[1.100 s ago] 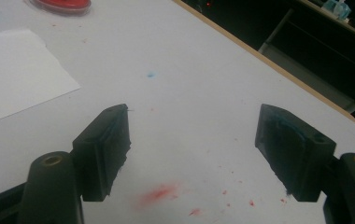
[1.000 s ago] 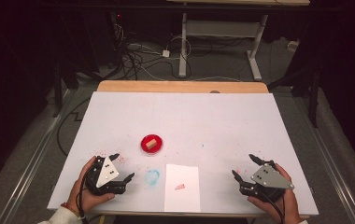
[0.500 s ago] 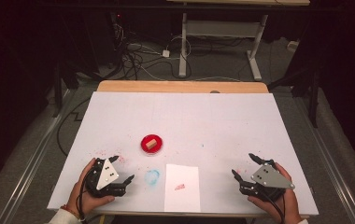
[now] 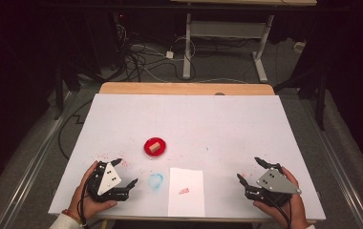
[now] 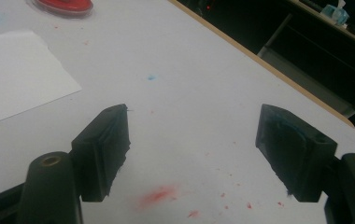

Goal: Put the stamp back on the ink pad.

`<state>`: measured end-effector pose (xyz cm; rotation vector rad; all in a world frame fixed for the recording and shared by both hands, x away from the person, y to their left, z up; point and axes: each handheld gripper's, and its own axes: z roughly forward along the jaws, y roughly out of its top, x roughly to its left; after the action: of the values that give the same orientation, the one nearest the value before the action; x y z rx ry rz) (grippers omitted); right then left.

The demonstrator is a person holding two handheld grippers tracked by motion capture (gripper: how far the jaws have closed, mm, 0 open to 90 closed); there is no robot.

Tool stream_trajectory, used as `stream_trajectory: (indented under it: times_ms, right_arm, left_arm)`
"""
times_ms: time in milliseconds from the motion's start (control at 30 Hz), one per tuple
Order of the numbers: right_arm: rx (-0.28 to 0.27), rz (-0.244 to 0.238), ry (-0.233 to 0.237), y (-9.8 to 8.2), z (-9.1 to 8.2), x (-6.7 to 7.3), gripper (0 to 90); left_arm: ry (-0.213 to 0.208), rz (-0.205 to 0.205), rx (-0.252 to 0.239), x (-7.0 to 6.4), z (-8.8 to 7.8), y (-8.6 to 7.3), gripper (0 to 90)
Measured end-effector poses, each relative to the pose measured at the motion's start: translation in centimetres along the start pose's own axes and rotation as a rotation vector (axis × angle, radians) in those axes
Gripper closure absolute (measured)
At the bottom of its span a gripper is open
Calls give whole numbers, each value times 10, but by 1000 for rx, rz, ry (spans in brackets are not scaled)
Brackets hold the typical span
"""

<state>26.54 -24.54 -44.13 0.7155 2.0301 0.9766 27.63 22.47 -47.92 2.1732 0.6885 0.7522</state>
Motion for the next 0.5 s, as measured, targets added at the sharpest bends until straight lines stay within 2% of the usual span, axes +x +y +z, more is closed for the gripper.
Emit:
stream_trajectory:
  times_ms: [500]
  right_arm:
    - [1, 7, 3, -1, 0, -1, 264]
  left_arm:
    - [5, -10, -1, 3, 1, 1, 160]
